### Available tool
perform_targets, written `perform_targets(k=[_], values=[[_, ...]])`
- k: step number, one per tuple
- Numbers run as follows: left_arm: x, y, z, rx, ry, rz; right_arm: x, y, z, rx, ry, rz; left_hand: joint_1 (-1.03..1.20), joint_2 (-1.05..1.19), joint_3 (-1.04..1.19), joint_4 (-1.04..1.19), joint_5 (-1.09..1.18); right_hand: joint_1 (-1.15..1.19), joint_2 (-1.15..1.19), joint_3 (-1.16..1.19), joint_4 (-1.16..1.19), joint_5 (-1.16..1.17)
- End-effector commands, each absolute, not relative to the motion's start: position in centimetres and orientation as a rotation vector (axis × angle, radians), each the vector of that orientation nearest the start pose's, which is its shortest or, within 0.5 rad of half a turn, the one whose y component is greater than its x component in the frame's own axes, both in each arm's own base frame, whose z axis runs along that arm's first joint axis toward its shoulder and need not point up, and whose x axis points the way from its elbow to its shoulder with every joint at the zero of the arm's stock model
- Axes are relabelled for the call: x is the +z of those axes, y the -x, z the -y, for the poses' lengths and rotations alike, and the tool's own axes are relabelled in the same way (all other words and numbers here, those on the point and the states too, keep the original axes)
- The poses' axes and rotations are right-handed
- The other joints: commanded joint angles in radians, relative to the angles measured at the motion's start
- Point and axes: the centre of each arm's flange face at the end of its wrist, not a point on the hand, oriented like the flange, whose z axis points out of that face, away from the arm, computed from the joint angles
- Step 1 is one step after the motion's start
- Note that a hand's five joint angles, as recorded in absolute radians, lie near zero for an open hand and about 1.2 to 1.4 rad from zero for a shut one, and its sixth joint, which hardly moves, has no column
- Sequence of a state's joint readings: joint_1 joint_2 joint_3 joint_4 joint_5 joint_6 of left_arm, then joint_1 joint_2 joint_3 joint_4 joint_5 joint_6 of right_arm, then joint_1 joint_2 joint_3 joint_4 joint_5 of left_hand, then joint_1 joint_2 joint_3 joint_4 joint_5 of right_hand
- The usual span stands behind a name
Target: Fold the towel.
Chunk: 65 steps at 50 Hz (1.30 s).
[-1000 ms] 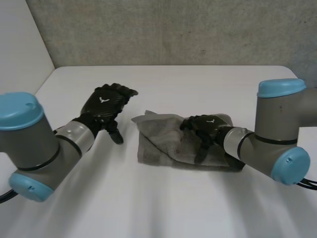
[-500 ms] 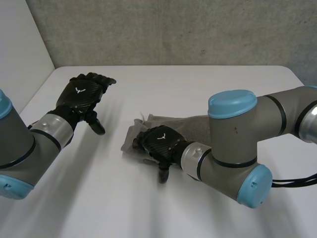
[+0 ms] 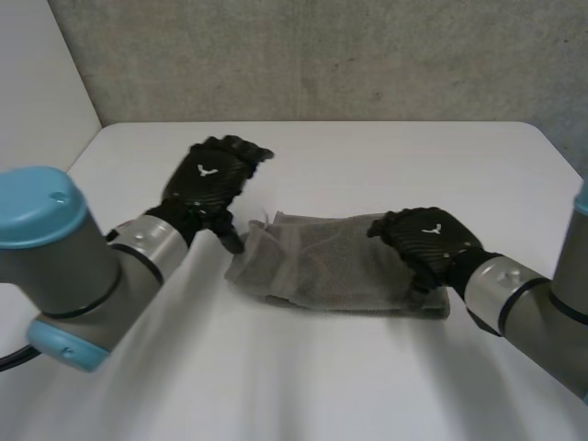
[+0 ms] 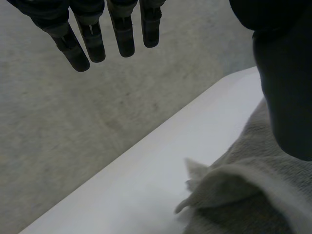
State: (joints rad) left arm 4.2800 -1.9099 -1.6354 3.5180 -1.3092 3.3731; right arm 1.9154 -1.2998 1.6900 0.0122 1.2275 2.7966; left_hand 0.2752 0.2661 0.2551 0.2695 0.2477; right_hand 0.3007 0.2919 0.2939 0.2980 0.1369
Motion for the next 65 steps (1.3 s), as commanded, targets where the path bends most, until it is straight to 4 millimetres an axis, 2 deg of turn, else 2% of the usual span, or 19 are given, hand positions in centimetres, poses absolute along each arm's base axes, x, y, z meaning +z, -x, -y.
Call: perform_targets(k=[1,3,6,8,15,22,33,40,46,59,65], values=[[18.8,32.0,26.3,-2.341,-1.233,-2.303,17.6,-23.5,24.7,-1.671,1.050,-2.191,0.012,0.021,0.032,0.017,-0.135,0.084,0.093,0.091,0.086,0.073],[17.3,32.5,26.1,-2.256,-1.275,-2.366,16.7,-22.9,24.7,-1.681,1.079,-2.227,0.064,0.073,0.084,0.070,-0.083,0.148,0.157,0.155,0.151,0.137],[16.6,32.7,25.8,-2.202,-1.302,-2.396,16.2,-22.6,24.9,-1.711,1.092,-2.247,0.076,0.085,0.096,0.082,-0.071,0.210,0.219,0.217,0.212,0.199],[15.6,32.6,25.4,-2.097,-1.358,-2.414,15.8,-22.6,25.0,-1.712,1.095,-2.256,0.105,0.115,0.126,0.111,-0.042,0.236,0.245,0.243,0.239,0.225],[14.5,32.1,24.7,-1.985,-1.458,-2.368,14.6,-22.7,25.1,-1.699,1.109,-2.286,0.132,0.141,0.152,0.138,-0.015,0.339,0.348,0.346,0.342,0.328],[13.1,31.1,23.0,-1.874,-1.480,-2.429,13.9,-22.6,24.9,-1.677,1.136,-2.316,0.170,0.179,0.190,0.176,0.023,0.345,0.354,0.352,0.348,0.334],[12.6,30.3,23.0,-1.819,-1.394,-2.425,13.1,-22.6,25.2,-1.685,1.137,-2.316,0.164,0.174,0.184,0.170,0.017,0.357,0.366,0.364,0.359,0.346],[12.3,30.4,22.5,-1.799,-1.408,-2.437,13.1,-22.4,26.1,-1.781,1.112,-2.323,0.167,0.176,0.187,0.173,0.020,0.594,0.603,0.601,0.597,0.584],[12.1,30.4,21.8,-1.780,-1.428,-2.445,12.4,-22.2,26.3,-1.779,1.169,-2.340,0.167,0.176,0.187,0.173,0.020,0.644,0.653,0.651,0.647,0.634],[12.0,30.2,21.0,-1.760,-1.433,-2.464,12.4,-22.1,26.2,-1.787,1.227,-2.349,0.167,0.176,0.187,0.173,0.020,1.095,1.104,1.102,1.098,1.084],[12.5,30.0,20.7,-1.774,-1.428,-2.469,13.0,-21.9,26.7,-1.820,1.254,-2.345,0.150,0.159,0.170,0.155,0.003,1.096,1.104,1.102,1.098,1.085]])
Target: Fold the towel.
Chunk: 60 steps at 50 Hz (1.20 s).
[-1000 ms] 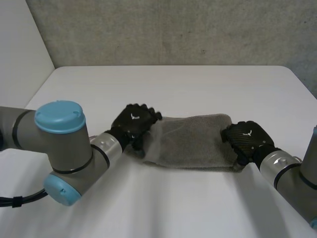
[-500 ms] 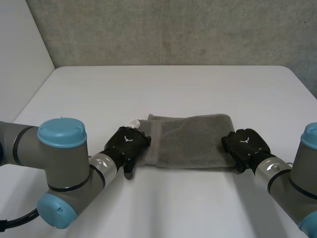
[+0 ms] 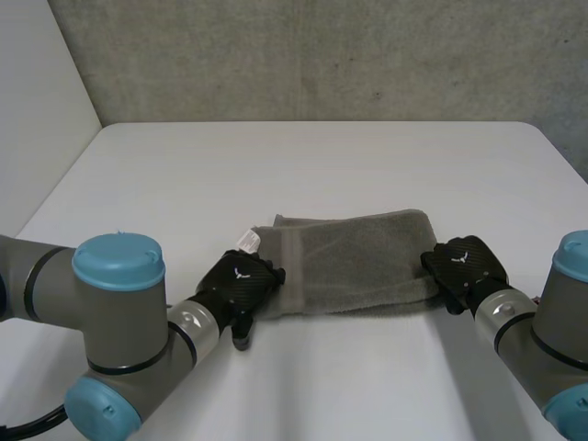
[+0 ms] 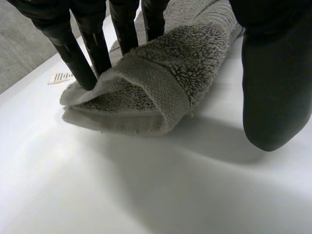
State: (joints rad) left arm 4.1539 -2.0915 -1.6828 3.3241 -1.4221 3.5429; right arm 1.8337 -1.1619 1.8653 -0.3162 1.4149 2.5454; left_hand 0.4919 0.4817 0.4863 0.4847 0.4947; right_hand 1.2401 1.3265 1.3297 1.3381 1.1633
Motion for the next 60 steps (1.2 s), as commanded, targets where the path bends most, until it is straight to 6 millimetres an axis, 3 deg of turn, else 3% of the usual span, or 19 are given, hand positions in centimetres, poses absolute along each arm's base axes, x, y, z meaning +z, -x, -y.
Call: perform_targets(k=[1,11,16,18,20,23,24,26,27,29,34,38,39,40,41,42,46,50,60], values=[[12.8,29.9,20.7,-1.785,-1.423,-2.464,13.2,-21.9,26.8,-1.832,1.283,-2.338,-0.096,-0.086,-0.091,-0.089,-0.273,0.156,0.070,0.067,0.058,0.058],[17.4,28.6,22.8,-1.981,-1.229,-2.407,16.0,-22.7,28.1,-1.938,1.478,-2.289,-0.281,-0.271,-0.276,-0.274,-0.459,0.156,0.070,0.067,0.058,0.058],[19.8,26.8,25.0,-2.089,-1.030,-2.420,19.1,-26.9,26.9,-2.058,1.540,-2.078,-0.281,-0.271,-0.276,-0.274,-0.459,0.156,0.070,0.067,0.058,0.058],[21.2,26.1,26.0,-2.155,-0.925,-2.423,21.0,-30.6,25.0,-2.117,1.581,-1.887,-0.281,-0.271,-0.276,-0.274,-0.459,0.156,0.070,0.067,0.058,0.058],[21.6,25.7,26.5,-2.181,-0.878,-2.423,21.5,-32.2,23.9,-2.124,1.602,-1.805,-0.281,-0.271,-0.276,-0.274,-0.459,0.156,0.070,0.067,0.058,0.058],[22.3,25.0,27.4,-2.225,-0.792,-2.421,20.9,-35.8,21.4,-2.080,1.663,-1.656,-0.284,-0.274,-0.279,-0.277,-0.462,0.156,0.070,0.067,0.058,0.058],[22.3,25.0,27.4,-2.226,-0.792,-2.421,20.9,-35.8,21.4,-2.080,1.664,-1.655,-0.284,-0.274,-0.279,-0.277,-0.462,0.156,0.070,0.067,0.058,0.058],[22.7,24.5,28.1,-2.259,-0.727,-2.417,19.1,-38.9,18.7,-2.004,1.742,-1.543,-0.284,-0.274,-0.279,-0.277,-0.462,0.156,0.070,0.067,0.058,0.058],[22.7,24.5,28.1,-2.259,-0.726,-2.417,19.1,-38.9,18.7,-2.004,1.743,-1.543,-0.284,-0.274,-0.279,-0.277,-0.462,0.156,0.070,0.067,0.058,0.058],[22.9,24.3,28.5,-2.280,-0.696,-2.412,16.2,-40.7,16.7,-1.898,1.856,-1.497,-0.284,-0.274,-0.279,-0.277,-0.462,0.156,0.070,0.067,0.058,0.058],[23.0,24.2,28.8,-2.295,-0.679,-2.400,13.5,-41.3,15.0,-1.774,2.001,-1.477,-0.284,-0.274,-0.279,-0.277,-0.462,0.156,0.070,0.067,0.058,0.058],[23.1,24.3,28.8,-2.305,-0.680,-2.392,13.4,-41.3,14.7,-1.756,1.985,-1.482,-0.284,-0.274,-0.279,-0.277,-0.462,0.156,0.070,0.067,0.058,0.058],[23.3,24.5,28.8,-2.318,-0.683,-2.384,13.7,-41.3,14.9,-1.771,1.943,-1.498,-0.284,-0.274,-0.279,-0.277,-0.462,-0.232,-0.319,-0.322,-0.330,-0.330],[23.3,24.5,28.8,-2.319,-0.683,-2.384,13.8,-41.3,14.9,-1.772,1.943,-1.499,-0.284,-0.274,-0.279,-0.277,-0.462,-0.236,-0.323,-0.326,-0.334,-0.334],[23.5,24.7,28.8,-2.331,-0.693,-2.377,14.8,-41.1,15.2,-1.801,1.870,-1.523,-0.284,-0.274,-0.279,-0.277,-0.462,-0.794,-0.881,-0.884,-0.892,-0.892],[23.4,24.9,28.8,-2.338,-0.694,-2.378,16.5,-40.8,15.0,-1.827,1.787,-1.536,-0.284,-0.274,-0.279,-0.277,-0.462,-1.066,-1.152,-1.155,-1.164,-1.163],[23.6,25.4,28.7,-2.365,-0.692,-2.385,19.5,-39.6,15.2,-1.866,1.639,-1.565,-0.284,-0.274,-0.279,-0.277,-0.462,-1.066,-1.152,-1.155,-1.164,-1.163],[23.2,27.0,28.2,-2.402,-0.707,-2.450,21.6,-36.8,18.2,-1.905,1.445,-1.705,-0.284,-0.274,-0.279,-0.277,-0.462,-1.066,-1.152,-1.155,-1.164,-1.163],[20.9,30.9,27.0,-2.375,-0.809,-2.570,20.6,-32.5,22.3,-1.876,1.266,-1.943,-0.273,-0.262,-0.267,-0.265,-0.450,-1.066,-1.152,-1.155,-1.164,-1.163]])
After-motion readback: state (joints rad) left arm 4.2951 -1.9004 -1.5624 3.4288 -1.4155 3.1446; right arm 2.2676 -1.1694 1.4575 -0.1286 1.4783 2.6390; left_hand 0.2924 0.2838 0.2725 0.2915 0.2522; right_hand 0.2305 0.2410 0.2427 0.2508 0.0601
